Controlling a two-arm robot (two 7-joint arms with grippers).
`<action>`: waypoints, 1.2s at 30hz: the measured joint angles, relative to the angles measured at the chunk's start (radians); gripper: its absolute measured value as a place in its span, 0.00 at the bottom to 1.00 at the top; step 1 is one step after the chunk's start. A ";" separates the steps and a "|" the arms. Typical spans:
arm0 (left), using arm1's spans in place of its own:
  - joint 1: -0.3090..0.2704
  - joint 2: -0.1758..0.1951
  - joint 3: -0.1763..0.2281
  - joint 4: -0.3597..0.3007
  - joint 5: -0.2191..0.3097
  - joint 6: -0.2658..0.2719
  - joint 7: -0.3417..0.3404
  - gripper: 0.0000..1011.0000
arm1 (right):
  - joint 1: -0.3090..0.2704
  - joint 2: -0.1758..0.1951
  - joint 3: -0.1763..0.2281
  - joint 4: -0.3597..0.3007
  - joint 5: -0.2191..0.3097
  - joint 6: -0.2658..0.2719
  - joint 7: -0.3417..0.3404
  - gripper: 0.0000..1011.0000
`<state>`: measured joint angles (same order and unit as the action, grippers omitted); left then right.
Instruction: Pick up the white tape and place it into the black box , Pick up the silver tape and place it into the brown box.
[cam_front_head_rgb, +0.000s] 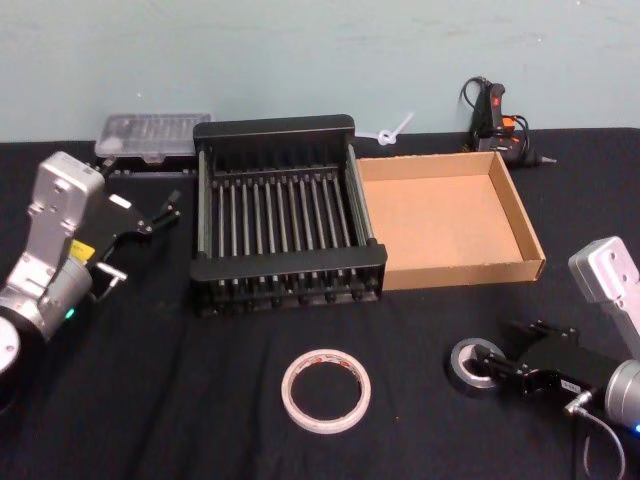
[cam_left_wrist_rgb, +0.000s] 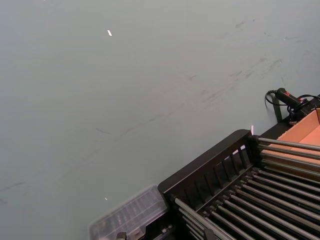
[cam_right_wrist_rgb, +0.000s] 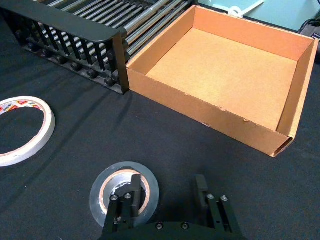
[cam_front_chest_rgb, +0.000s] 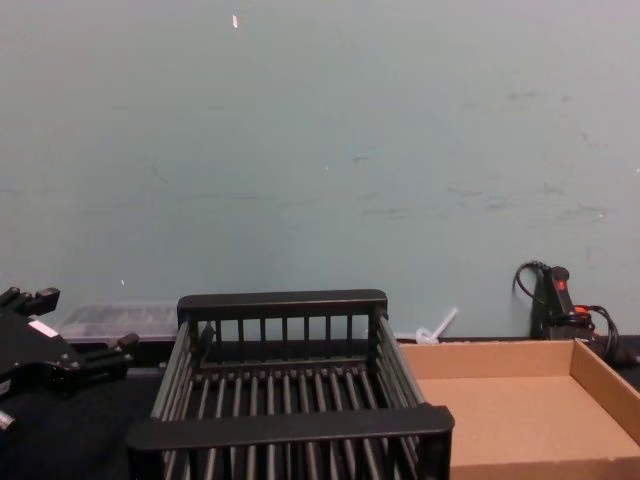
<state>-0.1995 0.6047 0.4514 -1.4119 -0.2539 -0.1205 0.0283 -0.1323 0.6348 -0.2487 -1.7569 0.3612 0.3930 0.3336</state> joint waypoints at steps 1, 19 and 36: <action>0.000 0.000 0.000 0.000 0.000 0.000 0.000 0.99 | 0.000 0.000 0.000 0.000 0.000 0.000 0.000 0.68; 0.000 0.000 0.000 0.000 0.000 0.000 0.000 0.99 | 0.000 0.000 0.000 0.000 0.002 -0.001 -0.001 0.16; 0.000 0.000 0.000 0.000 0.000 0.000 0.000 0.99 | -0.015 -0.001 0.023 -0.016 0.009 -0.032 0.011 0.15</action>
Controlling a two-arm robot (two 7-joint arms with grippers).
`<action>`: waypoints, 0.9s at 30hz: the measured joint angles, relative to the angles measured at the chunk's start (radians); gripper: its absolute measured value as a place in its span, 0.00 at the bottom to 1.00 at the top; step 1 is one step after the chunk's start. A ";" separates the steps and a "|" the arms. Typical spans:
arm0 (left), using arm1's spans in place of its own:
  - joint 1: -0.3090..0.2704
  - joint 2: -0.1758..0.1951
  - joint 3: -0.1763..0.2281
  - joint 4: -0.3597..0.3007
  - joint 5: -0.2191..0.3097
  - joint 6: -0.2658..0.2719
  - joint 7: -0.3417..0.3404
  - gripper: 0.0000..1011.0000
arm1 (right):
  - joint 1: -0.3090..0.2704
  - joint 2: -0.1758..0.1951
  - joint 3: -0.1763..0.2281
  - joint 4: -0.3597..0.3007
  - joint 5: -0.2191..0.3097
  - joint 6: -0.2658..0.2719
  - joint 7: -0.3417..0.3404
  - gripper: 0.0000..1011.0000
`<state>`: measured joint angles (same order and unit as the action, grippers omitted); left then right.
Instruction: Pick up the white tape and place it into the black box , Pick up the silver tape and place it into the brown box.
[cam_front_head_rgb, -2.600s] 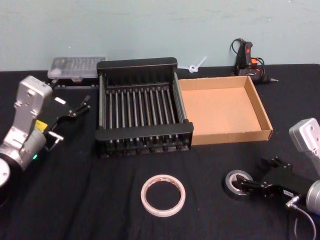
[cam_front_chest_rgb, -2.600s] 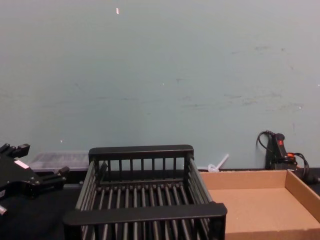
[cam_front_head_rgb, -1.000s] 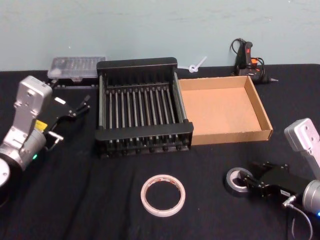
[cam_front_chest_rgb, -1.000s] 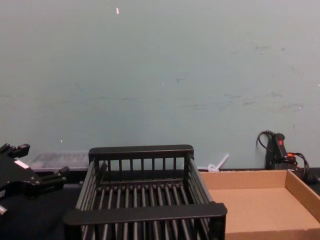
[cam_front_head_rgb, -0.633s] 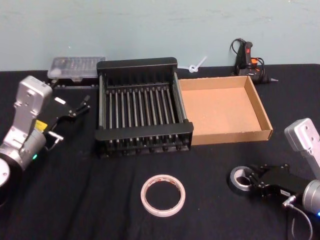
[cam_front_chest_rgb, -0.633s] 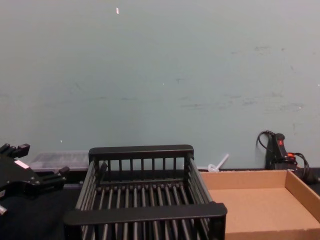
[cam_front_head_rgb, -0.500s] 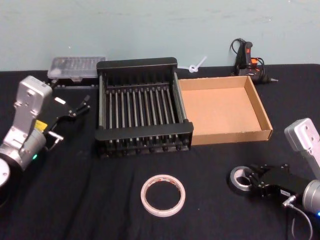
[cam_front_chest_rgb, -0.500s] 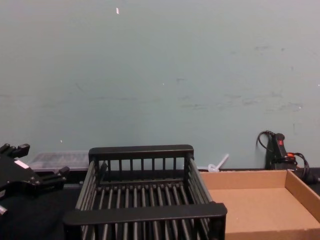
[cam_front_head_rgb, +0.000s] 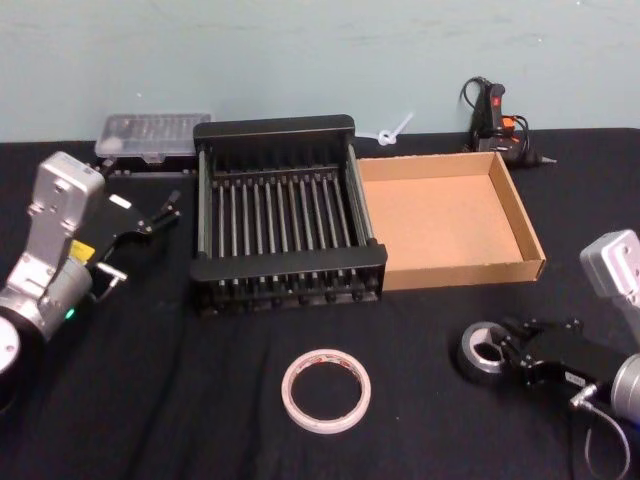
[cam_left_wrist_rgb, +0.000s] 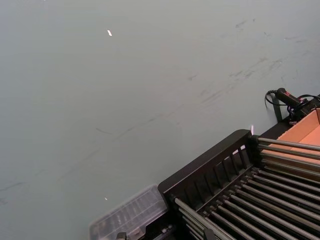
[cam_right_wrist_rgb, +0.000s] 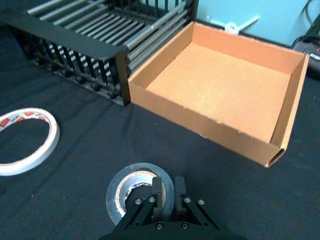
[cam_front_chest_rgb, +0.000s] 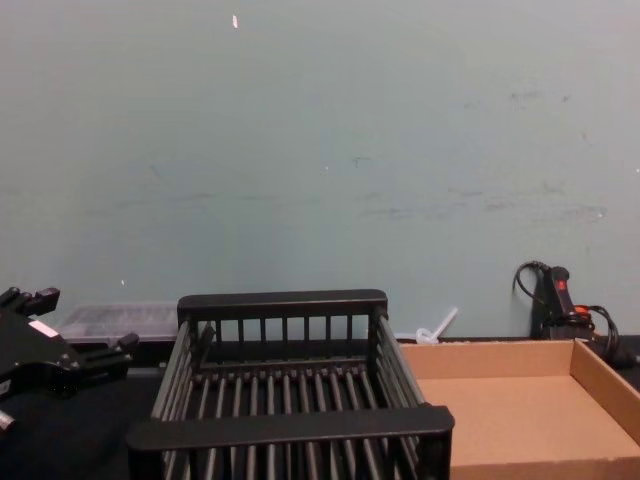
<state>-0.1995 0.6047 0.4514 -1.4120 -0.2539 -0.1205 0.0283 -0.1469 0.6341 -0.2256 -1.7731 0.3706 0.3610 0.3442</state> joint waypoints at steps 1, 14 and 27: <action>0.000 0.000 0.000 0.000 0.000 0.000 0.000 0.99 | -0.001 0.000 0.002 -0.002 0.001 -0.003 0.000 0.15; 0.000 0.000 0.000 0.000 0.000 0.000 0.000 0.99 | 0.044 -0.007 0.028 -0.006 -0.004 -0.062 0.007 0.15; 0.000 0.000 0.000 0.000 0.000 0.000 0.000 0.99 | 0.175 -0.031 0.007 0.062 -0.043 -0.101 0.024 0.15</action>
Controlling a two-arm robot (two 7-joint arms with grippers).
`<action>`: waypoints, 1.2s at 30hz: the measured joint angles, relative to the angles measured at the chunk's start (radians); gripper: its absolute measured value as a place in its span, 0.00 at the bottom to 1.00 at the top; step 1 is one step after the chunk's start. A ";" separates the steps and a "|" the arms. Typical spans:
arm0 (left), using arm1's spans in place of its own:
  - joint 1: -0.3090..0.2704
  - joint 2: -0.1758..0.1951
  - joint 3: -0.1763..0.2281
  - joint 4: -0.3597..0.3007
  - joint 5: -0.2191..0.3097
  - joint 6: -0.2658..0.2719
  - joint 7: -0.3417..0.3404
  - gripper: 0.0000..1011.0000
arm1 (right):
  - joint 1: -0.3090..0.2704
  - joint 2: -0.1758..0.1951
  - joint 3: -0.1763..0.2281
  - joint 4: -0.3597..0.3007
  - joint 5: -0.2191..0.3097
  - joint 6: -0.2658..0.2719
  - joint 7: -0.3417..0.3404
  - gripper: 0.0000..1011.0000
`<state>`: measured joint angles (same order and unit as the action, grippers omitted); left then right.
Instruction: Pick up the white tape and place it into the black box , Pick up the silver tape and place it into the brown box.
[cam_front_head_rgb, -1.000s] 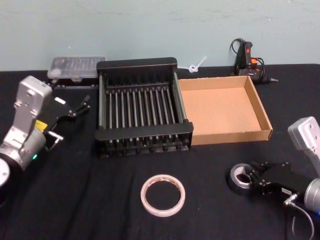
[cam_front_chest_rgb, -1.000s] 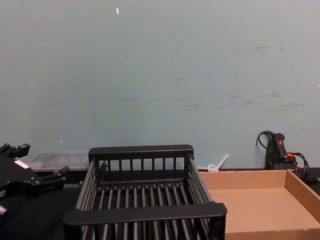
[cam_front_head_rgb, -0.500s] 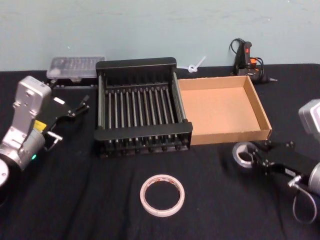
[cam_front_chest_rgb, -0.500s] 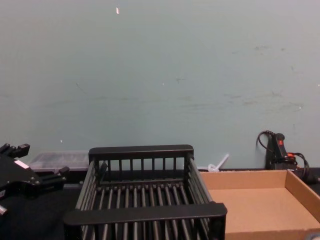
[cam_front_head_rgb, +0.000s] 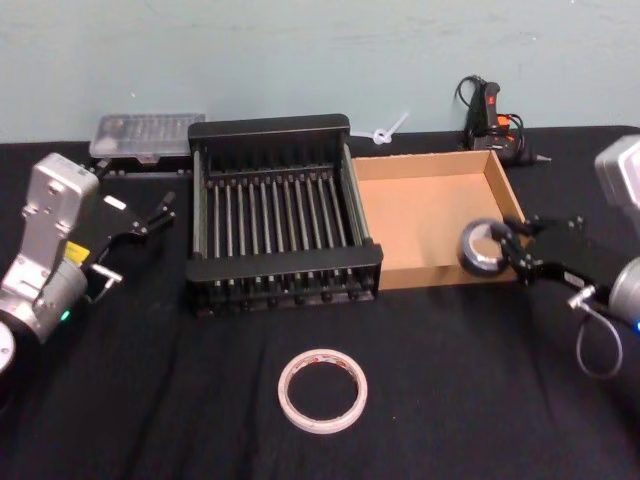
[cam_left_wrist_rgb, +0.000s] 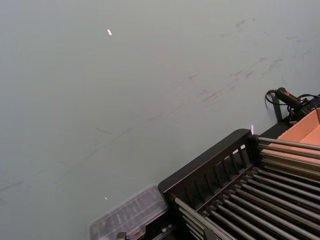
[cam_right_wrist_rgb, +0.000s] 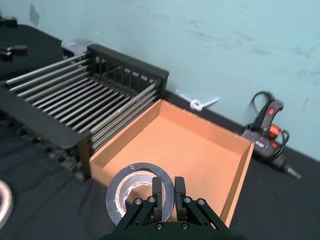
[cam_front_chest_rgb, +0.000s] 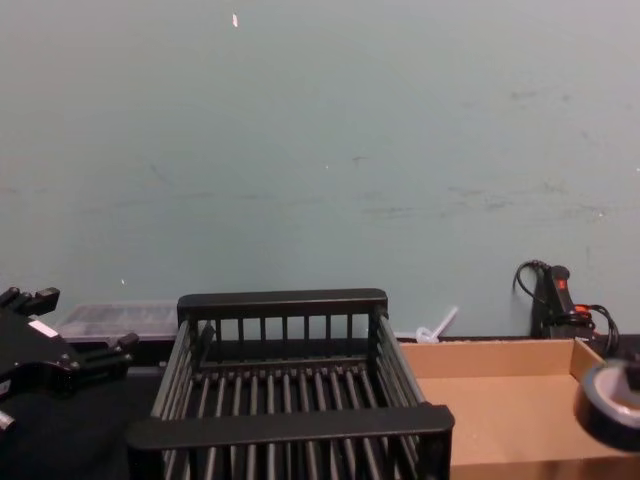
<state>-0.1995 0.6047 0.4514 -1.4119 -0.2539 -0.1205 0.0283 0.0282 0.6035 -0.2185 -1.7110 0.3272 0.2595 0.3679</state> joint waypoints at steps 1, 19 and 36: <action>0.000 0.000 0.000 0.000 0.000 0.000 0.000 0.99 | 0.021 -0.007 -0.005 0.013 -0.006 -0.003 0.001 0.15; 0.000 0.000 0.000 0.000 0.000 0.000 0.000 0.99 | 0.255 -0.108 -0.066 0.225 -0.070 -0.037 0.012 0.15; 0.000 0.000 0.000 0.000 0.000 0.000 0.000 0.99 | 0.408 -0.244 -0.113 0.480 -0.117 -0.046 -0.007 0.15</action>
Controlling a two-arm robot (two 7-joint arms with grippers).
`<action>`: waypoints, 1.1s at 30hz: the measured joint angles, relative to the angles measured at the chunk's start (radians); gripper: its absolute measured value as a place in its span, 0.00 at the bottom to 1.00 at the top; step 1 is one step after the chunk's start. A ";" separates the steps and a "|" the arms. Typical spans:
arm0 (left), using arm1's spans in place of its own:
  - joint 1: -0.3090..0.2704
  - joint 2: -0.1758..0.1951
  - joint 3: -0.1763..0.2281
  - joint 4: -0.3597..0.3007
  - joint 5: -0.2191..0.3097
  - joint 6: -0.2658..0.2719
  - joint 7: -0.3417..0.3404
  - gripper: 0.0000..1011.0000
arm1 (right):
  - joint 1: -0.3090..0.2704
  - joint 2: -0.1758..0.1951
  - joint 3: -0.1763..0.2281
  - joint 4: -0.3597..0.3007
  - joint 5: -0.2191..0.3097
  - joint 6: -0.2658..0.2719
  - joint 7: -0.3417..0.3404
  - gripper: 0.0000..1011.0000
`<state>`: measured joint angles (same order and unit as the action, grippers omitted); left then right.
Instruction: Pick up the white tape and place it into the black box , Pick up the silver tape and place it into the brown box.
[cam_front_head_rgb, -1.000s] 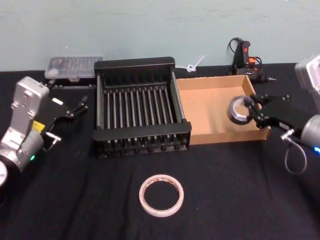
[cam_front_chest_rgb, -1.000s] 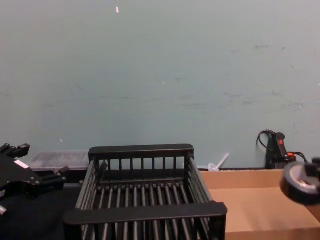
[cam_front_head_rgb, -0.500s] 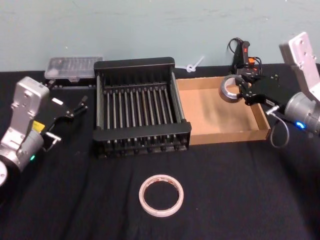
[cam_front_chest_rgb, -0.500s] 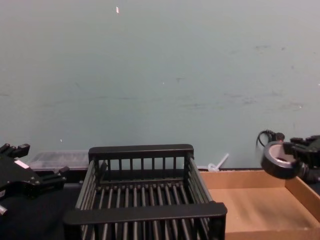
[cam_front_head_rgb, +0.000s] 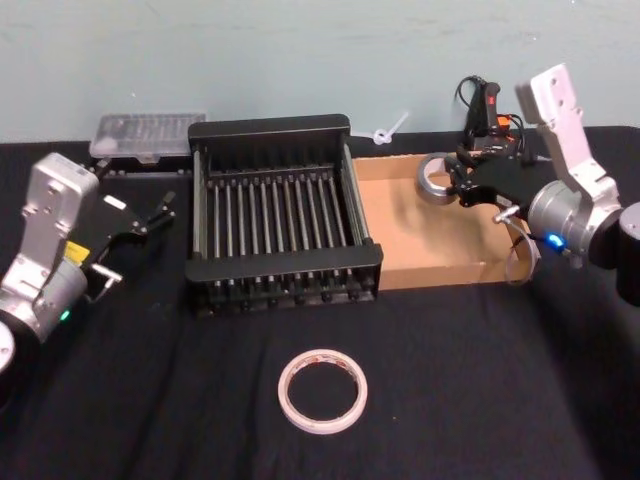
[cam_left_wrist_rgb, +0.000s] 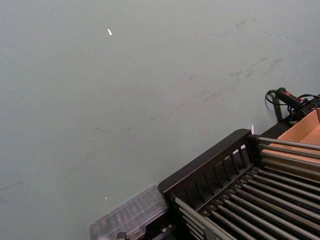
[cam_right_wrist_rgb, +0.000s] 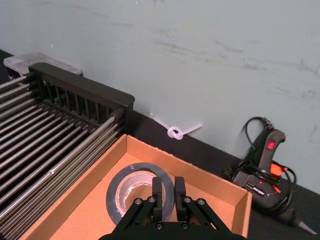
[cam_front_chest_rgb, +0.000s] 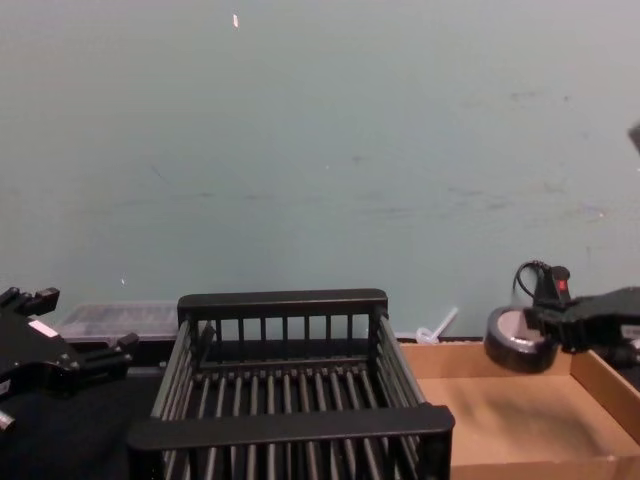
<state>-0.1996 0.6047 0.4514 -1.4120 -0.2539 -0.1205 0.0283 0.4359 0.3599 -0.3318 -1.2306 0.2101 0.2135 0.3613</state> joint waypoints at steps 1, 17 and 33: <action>0.000 0.000 0.000 0.000 0.000 0.000 0.000 0.99 | 0.008 -0.008 -0.003 0.018 -0.003 0.000 0.000 0.15; 0.000 0.000 0.000 0.000 0.000 0.000 0.000 0.99 | 0.028 -0.030 -0.011 0.066 -0.024 0.003 -0.007 0.15; 0.000 0.000 0.000 0.000 0.000 0.000 0.000 0.99 | 0.025 -0.028 -0.009 0.061 -0.020 0.003 -0.006 0.60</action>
<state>-0.1995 0.6047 0.4514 -1.4119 -0.2539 -0.1205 0.0283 0.4610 0.3323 -0.3410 -1.1699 0.1905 0.2164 0.3556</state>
